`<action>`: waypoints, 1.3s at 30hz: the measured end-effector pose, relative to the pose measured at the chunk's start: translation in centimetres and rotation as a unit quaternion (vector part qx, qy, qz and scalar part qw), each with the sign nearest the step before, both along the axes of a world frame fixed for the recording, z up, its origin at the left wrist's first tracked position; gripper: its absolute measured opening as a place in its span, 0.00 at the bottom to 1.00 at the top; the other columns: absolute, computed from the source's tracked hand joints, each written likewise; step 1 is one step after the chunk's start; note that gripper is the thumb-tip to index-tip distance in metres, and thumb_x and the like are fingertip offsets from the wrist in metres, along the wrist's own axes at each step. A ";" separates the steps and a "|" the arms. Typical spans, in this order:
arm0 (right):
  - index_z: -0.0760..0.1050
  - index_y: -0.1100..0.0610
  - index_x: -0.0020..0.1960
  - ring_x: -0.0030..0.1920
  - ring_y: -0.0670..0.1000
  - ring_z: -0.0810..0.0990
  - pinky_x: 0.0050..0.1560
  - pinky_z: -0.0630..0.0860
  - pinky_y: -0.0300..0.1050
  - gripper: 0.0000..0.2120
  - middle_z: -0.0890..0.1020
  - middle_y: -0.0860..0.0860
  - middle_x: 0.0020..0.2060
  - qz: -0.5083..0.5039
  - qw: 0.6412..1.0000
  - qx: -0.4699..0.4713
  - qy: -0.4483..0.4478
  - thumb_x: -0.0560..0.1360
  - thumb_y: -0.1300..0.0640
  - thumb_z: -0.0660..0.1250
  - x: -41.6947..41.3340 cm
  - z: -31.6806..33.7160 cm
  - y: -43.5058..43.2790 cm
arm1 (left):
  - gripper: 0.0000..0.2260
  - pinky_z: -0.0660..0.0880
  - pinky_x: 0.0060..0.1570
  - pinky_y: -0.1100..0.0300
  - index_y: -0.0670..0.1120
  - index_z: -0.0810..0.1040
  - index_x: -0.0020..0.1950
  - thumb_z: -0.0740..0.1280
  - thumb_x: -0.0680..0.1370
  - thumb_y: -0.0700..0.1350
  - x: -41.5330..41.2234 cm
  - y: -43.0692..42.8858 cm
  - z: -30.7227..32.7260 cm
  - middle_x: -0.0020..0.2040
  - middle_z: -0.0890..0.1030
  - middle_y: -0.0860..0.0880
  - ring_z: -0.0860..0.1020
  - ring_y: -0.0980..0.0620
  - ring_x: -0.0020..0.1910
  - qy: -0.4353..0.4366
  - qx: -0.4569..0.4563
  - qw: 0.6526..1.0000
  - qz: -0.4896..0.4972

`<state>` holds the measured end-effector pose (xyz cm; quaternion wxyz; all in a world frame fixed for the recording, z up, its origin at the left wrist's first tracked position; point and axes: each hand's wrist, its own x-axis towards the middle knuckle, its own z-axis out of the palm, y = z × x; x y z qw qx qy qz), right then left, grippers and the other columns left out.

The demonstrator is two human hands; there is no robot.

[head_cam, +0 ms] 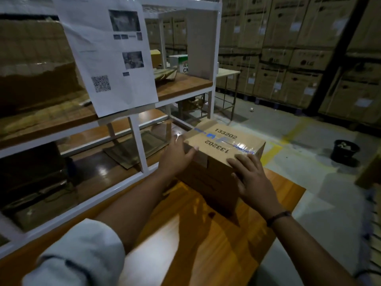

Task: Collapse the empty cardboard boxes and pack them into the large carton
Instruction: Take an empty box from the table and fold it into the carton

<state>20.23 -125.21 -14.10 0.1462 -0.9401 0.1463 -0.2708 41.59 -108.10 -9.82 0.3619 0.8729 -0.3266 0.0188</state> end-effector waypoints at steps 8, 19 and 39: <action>0.70 0.42 0.74 0.82 0.48 0.51 0.76 0.64 0.58 0.21 0.65 0.41 0.77 0.130 0.985 0.096 -0.053 0.82 0.52 0.66 -1.5 -0.5 -1.8 | 0.25 0.75 0.61 0.46 0.53 0.69 0.77 0.57 0.83 0.64 -0.5 -0.8 -0.3 0.69 0.74 0.43 0.74 0.41 0.68 -0.018 0.030 0.998 0.048; 0.74 0.51 0.59 0.80 0.47 0.57 0.70 0.64 0.34 0.15 0.66 0.46 0.75 0.211 0.952 0.188 -0.114 0.77 0.45 0.71 1.9 -0.2 -0.1 | 0.27 0.72 0.68 0.40 0.56 0.70 0.78 0.56 0.82 0.65 -6.7 7.6 -3.2 0.77 0.70 0.47 0.70 0.44 0.73 -0.038 -0.035 0.979 0.196; 0.75 0.52 0.61 0.73 0.37 0.64 0.57 0.76 0.29 0.20 0.65 0.46 0.75 0.448 0.848 0.272 -0.079 0.76 0.41 0.68 3.1 -1.5 15.1 | 0.28 0.71 0.61 0.48 0.64 0.65 0.79 0.57 0.79 0.69 -25.0 24.4 -4.8 0.81 0.64 0.54 0.65 0.44 0.75 -0.037 -0.043 0.877 0.478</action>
